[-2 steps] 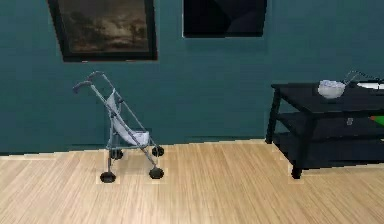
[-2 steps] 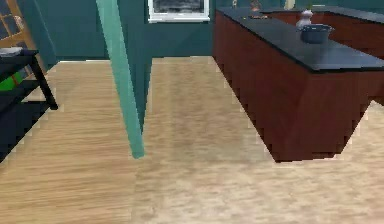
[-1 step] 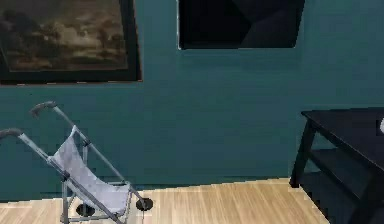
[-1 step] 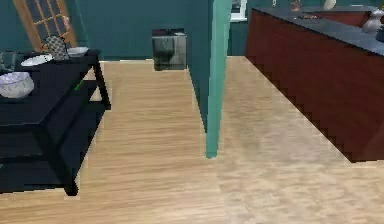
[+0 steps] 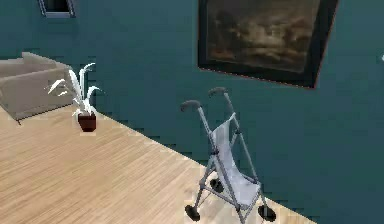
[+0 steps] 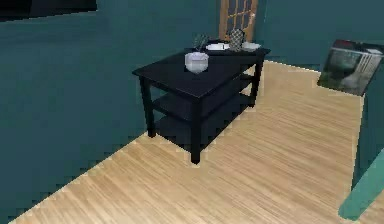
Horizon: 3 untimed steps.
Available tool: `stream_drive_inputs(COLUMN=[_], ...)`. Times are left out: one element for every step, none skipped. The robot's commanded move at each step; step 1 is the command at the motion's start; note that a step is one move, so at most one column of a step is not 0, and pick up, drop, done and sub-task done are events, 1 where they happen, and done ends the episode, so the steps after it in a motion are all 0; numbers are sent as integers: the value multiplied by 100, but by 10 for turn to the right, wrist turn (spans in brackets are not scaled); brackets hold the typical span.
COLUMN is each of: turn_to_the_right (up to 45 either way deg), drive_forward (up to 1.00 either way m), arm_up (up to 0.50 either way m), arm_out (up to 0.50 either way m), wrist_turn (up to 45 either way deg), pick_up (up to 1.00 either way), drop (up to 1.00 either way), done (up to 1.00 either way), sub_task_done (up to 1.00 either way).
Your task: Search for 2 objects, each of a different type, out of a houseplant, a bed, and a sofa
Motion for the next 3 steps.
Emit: stream_drive_inputs(turn_to_the_right=[-420, 0, 0], drive_forward=[0, 30, 100], arm_up=[0, 0, 0], arm_out=[0, 0, 0], wrist_turn=[0, 0, 0], pick_up=[0, 0, 0], drop=[0, 0, 0], done=[0, 0, 0], sub_task_done=[0, 0, 0])
